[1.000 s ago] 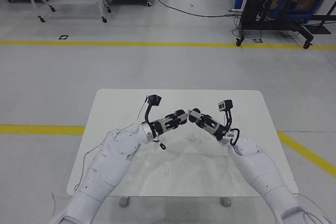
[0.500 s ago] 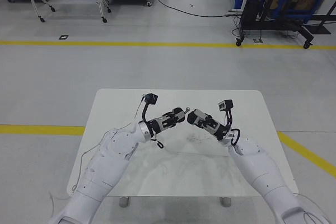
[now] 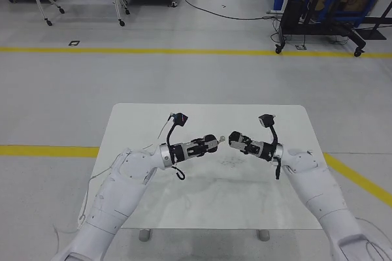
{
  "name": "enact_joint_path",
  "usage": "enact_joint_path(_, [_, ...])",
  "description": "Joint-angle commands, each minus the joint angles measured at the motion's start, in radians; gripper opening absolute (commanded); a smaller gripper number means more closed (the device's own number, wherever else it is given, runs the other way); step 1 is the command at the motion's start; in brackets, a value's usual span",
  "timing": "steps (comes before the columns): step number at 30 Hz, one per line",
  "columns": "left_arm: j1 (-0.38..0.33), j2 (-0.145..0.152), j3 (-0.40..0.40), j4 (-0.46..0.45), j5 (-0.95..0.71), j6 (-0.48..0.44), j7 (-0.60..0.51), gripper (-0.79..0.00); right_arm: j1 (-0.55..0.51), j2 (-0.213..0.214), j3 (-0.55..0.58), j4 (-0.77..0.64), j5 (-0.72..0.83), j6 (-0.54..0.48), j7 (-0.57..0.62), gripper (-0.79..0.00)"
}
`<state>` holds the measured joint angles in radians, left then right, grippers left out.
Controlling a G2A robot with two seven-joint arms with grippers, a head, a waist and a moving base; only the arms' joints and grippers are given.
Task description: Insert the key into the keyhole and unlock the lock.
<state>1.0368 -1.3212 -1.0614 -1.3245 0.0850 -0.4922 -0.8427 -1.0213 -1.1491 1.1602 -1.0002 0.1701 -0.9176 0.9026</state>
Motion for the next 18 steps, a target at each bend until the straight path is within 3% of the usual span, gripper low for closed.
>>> enact_joint_path(1, [-0.004, 0.008, 0.003, -0.004, 0.053, 0.0, -0.055, -0.785, 0.004, 0.024, -0.007, -0.026, -0.064, 0.001, 0.001, 0.0])
enact_joint_path(7, [-0.02, 0.012, 0.039, 0.0, 0.059, -0.016, -0.139, -0.785, 0.017, 0.093, -0.102, -0.061, -0.115, -0.063, -0.063, 0.0])
enact_joint_path(11, [-0.028, 0.012, 0.062, 0.004, 0.072, -0.028, -0.149, -0.785, 0.048, 0.135, -0.199, -0.06, -0.096, -0.081, -0.08, -0.249])
enact_joint_path(12, [-0.031, 0.013, 0.068, 0.008, 0.078, -0.026, -0.156, -0.785, 0.055, 0.144, -0.224, -0.059, -0.081, -0.087, -0.087, -0.391])
enact_joint_path(13, [-0.035, 0.014, 0.071, 0.012, 0.092, -0.021, -0.16, -0.785, 0.062, 0.152, -0.253, -0.064, -0.071, -0.093, -0.093, -0.462])
enact_joint_path(18, [-0.04, 0.015, 0.092, 0.013, 0.092, -0.024, -0.16, -0.785, 0.107, 0.195, -0.371, -0.078, -0.013, -0.095, -0.095, -0.48])
